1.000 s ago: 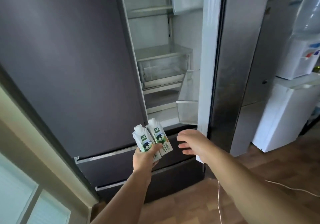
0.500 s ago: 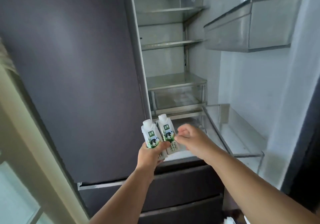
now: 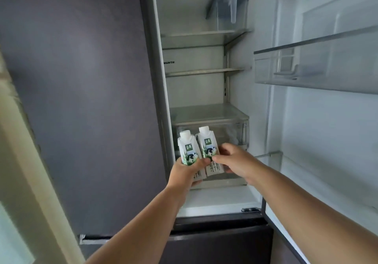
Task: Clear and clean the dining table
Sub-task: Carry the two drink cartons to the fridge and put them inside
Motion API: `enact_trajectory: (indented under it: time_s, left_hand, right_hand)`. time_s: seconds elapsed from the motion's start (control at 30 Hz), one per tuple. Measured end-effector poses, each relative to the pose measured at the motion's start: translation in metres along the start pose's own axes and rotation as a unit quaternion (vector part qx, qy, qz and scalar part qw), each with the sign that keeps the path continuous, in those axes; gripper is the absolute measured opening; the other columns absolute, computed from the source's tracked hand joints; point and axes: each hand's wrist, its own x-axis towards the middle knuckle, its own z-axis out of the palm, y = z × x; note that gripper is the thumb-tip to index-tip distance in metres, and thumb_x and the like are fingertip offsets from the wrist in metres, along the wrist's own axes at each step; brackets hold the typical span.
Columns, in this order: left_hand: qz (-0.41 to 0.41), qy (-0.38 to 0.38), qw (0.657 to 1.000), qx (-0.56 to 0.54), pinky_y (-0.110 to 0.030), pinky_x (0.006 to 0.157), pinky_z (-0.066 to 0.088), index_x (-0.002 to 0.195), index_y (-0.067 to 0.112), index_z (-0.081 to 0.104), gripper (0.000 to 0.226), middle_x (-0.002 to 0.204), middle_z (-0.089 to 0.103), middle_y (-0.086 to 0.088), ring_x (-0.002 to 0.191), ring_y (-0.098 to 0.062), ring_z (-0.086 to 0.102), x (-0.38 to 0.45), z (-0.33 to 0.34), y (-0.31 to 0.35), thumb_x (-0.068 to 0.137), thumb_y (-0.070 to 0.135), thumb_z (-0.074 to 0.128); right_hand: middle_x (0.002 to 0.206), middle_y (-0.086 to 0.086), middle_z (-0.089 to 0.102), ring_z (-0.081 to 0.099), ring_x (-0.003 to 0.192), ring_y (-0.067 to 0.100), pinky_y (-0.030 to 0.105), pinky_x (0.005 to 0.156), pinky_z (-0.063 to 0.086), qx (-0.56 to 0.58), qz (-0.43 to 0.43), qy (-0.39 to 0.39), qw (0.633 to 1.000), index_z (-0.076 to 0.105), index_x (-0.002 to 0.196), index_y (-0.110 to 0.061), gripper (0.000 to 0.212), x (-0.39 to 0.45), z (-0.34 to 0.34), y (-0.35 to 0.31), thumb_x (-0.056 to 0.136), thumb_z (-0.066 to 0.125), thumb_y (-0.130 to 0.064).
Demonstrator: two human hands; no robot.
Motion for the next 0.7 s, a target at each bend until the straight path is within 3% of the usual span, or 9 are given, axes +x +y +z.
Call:
enact_trajectory:
  time_s: [0.2,0.3,0.4,0.53,0.7]
  left_hand:
    - [0.002,0.006,1.0,0.01,-0.037,0.079,0.06,0.117,0.018,0.058,0.05,0.1,0.074,-0.006,0.094,-0.023,0.071,0.05,0.002,0.017,0.083,0.053,0.066]
    - [0.004,0.007,1.0,0.007,-0.036,0.071,0.058,0.124,0.014,0.045,0.046,0.103,0.069,-0.014,0.092,-0.027,0.069,0.078,0.001,0.026,0.092,0.045,0.053]
    - [0.013,-0.008,1.0,0.003,-0.036,0.068,0.058,0.127,0.015,0.038,0.036,0.1,0.066,-0.014,0.085,-0.024,0.069,0.106,-0.004,0.039,0.098,0.033,0.046]
    - [0.031,-0.002,0.999,0.023,-0.029,0.06,0.057,0.125,0.017,0.036,0.032,0.105,0.062,-0.016,0.081,-0.022,0.065,0.148,-0.008,0.054,0.099,0.031,0.046]
    - [0.059,0.019,0.996,0.067,-0.043,0.081,0.057,0.131,0.021,0.03,0.04,0.099,0.059,-0.008,0.084,-0.021,0.061,0.192,-0.005,0.068,0.098,0.035,0.049]
  right_hand:
    - [0.103,0.0,0.074,0.068,0.097,0.016,0.034,0.086,0.056,0.072,0.025,-0.001,0.997,0.062,0.116,-0.018,0.025,0.045,-0.016,0.0,0.091,0.067,-0.018]
    - [0.101,0.001,0.076,0.07,0.099,0.021,0.043,0.093,0.055,0.123,0.045,0.016,0.991,0.063,0.115,-0.017,0.03,0.075,-0.021,0.003,0.087,0.071,-0.015]
    - [0.1,0.004,0.076,0.071,0.099,0.024,0.043,0.096,0.053,0.169,0.047,0.035,0.984,0.063,0.116,-0.015,0.031,0.103,-0.022,0.0,0.086,0.07,-0.009]
    - [0.098,0.003,0.077,0.071,0.099,0.024,0.044,0.097,0.053,0.181,0.038,0.071,0.98,0.065,0.112,-0.019,0.029,0.137,-0.028,-0.003,0.086,0.069,-0.007]
    - [0.104,0.001,0.075,0.069,0.103,0.022,0.037,0.087,0.054,0.173,0.038,0.12,0.977,0.064,0.112,-0.022,0.031,0.173,-0.045,-0.01,0.085,0.069,-0.007]
